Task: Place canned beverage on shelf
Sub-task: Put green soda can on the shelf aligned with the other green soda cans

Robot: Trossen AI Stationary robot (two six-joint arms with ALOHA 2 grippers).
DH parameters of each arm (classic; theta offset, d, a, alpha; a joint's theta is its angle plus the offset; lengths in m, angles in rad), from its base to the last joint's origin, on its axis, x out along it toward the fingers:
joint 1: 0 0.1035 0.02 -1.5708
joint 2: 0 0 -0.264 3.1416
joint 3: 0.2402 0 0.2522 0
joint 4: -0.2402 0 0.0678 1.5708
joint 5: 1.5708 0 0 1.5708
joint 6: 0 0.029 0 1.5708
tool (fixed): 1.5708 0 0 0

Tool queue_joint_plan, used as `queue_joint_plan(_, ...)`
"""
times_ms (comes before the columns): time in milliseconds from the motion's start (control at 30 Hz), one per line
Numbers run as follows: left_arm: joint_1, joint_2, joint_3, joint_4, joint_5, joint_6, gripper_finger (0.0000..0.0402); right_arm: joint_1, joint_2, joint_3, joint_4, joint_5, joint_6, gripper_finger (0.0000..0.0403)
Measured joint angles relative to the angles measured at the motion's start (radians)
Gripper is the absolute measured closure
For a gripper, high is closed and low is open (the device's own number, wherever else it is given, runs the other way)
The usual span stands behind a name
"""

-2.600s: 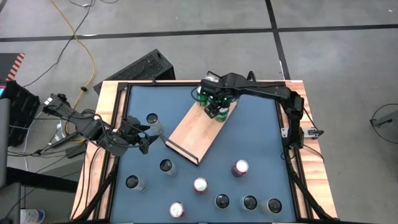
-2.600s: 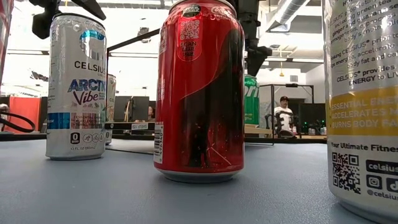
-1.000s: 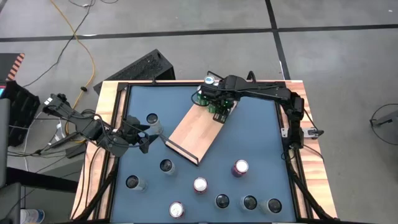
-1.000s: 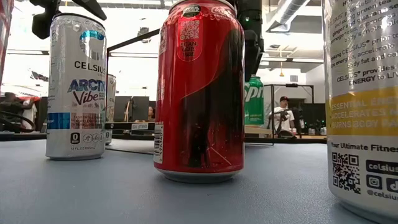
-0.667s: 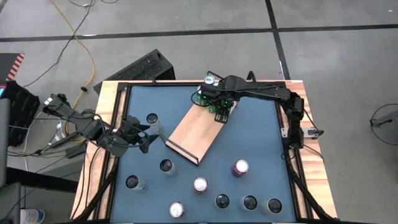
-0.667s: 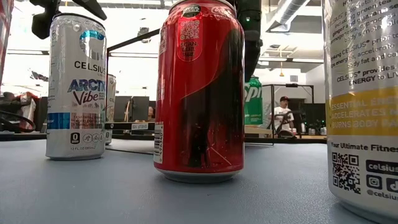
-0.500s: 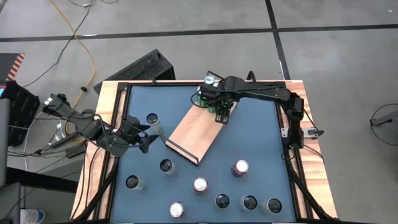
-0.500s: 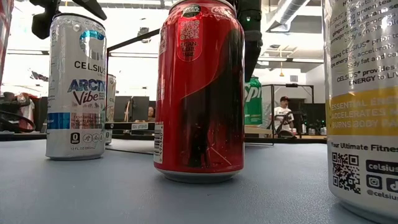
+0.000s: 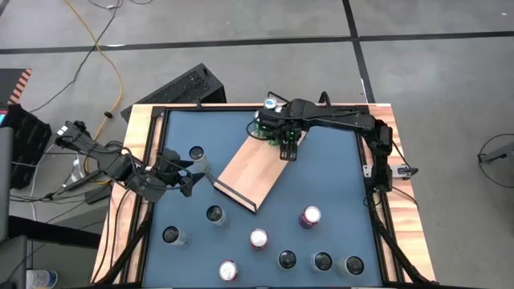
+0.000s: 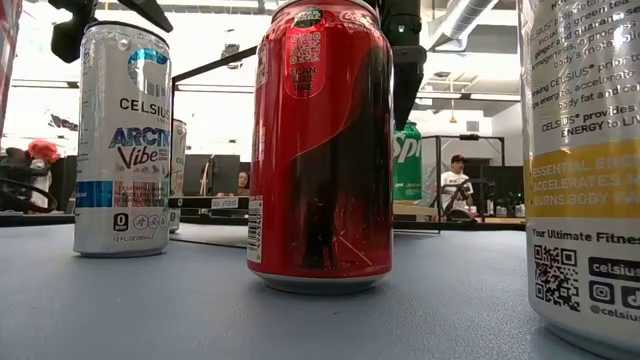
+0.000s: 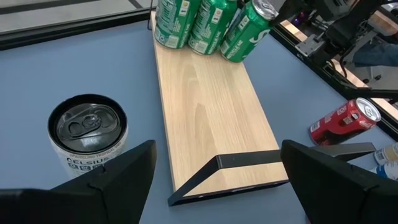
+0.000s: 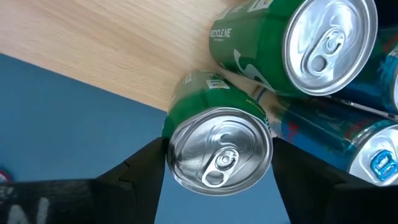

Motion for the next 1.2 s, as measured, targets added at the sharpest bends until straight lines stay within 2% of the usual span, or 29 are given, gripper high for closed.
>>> queue_joint_plan(267,0.0,0.0,0.0,-0.032,0.0,-0.019,0.0072,-0.001,0.0,0.0,-0.006,0.016,-0.002,0.0103)
queue_joint_plan(667,0.0,0.0,0.0,-0.045,-0.001,-0.036,0.0072,-0.001,0.0,0.003,-0.01,0.09,-0.006,0.0099)
queue_joint_plan(967,0.0,0.0,0.0,-0.047,-0.009,-0.044,0.0072,0.003,-0.173,0.008,0.025,0.1,0.074,0.0099)
queue_joint_plan(1100,0.0,0.0,0.0,-0.048,-0.012,-0.045,0.0072,0.038,-0.256,-0.056,0.047,0.1,0.177,0.0119)
queue_joint_plan(1200,0.0,0.0,0.0,-0.048,-0.012,-0.047,0.0072,0.088,-0.324,-0.194,0.127,0.095,0.205,0.0161)
